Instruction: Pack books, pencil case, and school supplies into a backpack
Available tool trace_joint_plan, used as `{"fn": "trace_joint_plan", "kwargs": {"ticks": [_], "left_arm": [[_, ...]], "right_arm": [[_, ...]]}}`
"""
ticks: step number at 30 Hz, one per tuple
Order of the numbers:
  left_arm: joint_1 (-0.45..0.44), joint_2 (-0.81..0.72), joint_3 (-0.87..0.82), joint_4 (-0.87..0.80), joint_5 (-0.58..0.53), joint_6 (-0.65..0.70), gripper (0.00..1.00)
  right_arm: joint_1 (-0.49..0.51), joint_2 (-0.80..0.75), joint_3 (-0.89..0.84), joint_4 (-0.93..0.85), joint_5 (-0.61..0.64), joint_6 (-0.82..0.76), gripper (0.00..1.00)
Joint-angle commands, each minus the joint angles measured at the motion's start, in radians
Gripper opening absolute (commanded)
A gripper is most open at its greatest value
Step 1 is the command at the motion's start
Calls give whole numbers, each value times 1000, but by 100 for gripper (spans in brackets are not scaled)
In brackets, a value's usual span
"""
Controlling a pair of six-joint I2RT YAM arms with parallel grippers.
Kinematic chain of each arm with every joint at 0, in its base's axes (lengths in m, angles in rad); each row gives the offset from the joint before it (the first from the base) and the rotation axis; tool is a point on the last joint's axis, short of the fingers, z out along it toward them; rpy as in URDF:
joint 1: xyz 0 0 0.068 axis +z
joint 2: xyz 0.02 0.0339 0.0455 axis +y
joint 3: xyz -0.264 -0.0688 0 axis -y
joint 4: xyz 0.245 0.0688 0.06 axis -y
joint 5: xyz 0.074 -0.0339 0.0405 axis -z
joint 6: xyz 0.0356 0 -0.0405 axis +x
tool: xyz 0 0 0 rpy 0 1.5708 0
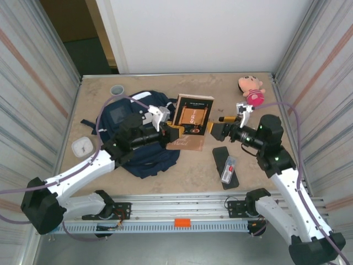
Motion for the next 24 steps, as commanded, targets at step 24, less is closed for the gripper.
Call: {"fn": "trace_joint_plan", "kwargs": {"ticks": [24], "left_arm": [[55,14,-15,367,243,-246,6]], "right_arm": [[111,206,-95,463,-285,226,99]]}}
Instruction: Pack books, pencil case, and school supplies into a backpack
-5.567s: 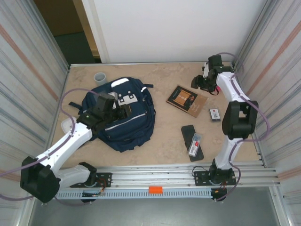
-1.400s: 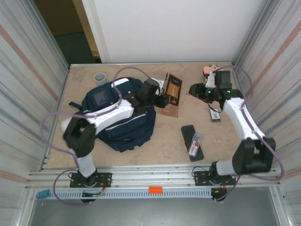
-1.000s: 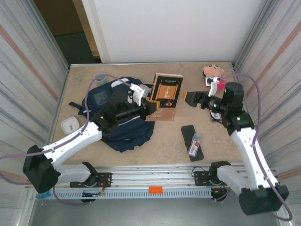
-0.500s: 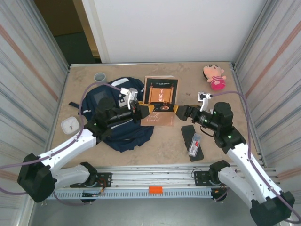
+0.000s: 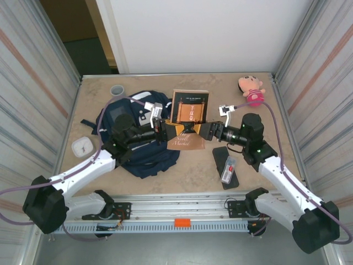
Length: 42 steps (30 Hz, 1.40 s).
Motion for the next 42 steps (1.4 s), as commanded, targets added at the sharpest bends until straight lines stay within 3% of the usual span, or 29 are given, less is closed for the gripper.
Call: {"fn": "trace_joint_plan", "kwargs": {"ticks": [1,5,11,13,17,20,22,23,25,28,31,36,40,42], "left_arm": [[2,-24,24,26,-38,56,6],[16,-16,-10,26,-101,60,6],[19,-4,-7,2,-116,70,6],[19,-1,-7,3,-112,69,7],[18,9,-1,20,-78,71,8],[15,10,-12,57,-70,72,9],[18,2,-25,58,-91,84,9],[23,-7,-30,28,-115,101,11],[39,-33,-33,-92,-174,148,25],[65,-90,-62,-245,-252,250,55],[72,-175,-80,-399,-319,405,69],[59,-295,-39,-691,-296,791,71],[7,-324,15,-949,-235,1163,75],[-20,-322,27,-1020,-244,1263,77]], "right_arm": [[17,-16,-9,156,-164,34,99],[37,-86,-26,169,-187,9,99],[39,-189,-41,103,-114,-37,100],[40,-189,-33,90,-103,-35,95],[44,-148,-5,44,-58,-38,78],[47,-111,-15,60,-1,-32,60],[35,-95,-9,7,36,-75,31],[11,-93,-4,-46,51,-109,8],[-49,-99,-7,-110,59,-146,0],[-112,-127,-1,-228,65,-259,0],[-103,-150,55,-465,200,-491,0],[-10,-125,121,-651,358,-850,0],[164,-61,186,-755,556,-1108,0],[244,-27,206,-787,638,-1196,0]]}}
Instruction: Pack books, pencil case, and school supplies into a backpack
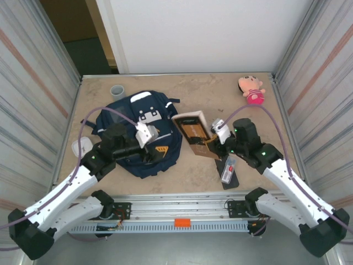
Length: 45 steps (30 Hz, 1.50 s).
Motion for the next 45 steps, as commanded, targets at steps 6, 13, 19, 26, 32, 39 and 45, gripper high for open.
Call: {"fn": "trace_joint_plan", "kwargs": {"ticks": [6,13,19,26,32,39,45], "left_arm": [[-33,30,39,-244,-84,373,81],[-33,114,21,-214,-49,362,82],[-33,151,0,-122,69,341,67],[29,111,-26,-52,223,283,19],[149,2,-109,139,370,126,2],[205,-19,-140,325,496,-44,1],[205,34,-101,419,543,-172,1]], "right_arm": [[230,139,107,-129,235,-450,0],[271,186,144,-97,130,-510,0],[238,190,169,-63,13,-512,0],[103,156,164,-12,-159,-429,24],[-131,-5,5,250,-328,-20,78],[-258,-199,-240,581,-406,383,99],[-255,-198,-327,738,-492,529,99]]}}
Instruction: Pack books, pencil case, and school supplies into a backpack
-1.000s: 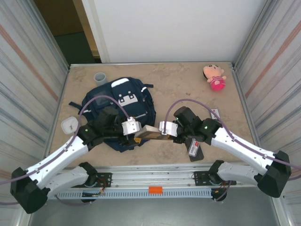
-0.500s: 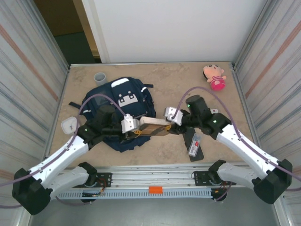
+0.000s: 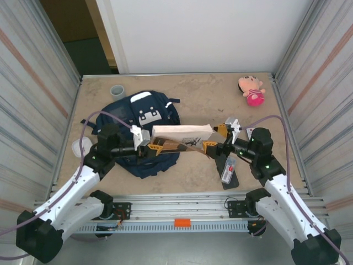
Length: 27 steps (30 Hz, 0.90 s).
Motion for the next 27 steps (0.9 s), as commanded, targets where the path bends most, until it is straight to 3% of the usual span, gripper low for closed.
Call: {"fn": "trace_joint_plan", "kwargs": {"ticks": [1,3,8,13,19,27], "left_arm": [[2,22,56,145,96,-115,1],[2,46,90,97,68,-122,0],[3,92,152,-60,-105,-84,0],[5,119,153,-75,-153,-86,0],[6,135,155,-1,-30,-95,0],[6,119,134,174,103,-196,0]], "right_arm": [[-2,2,-25,172,-70,163,99],[-2,0,-27,195,-66,171,99],[-39,-76,-6,116,86,170,99],[-80,-187,0,53,109,183,99],[-76,-234,-33,40,3,172,99],[-59,-42,-50,209,-43,260,99]]}}
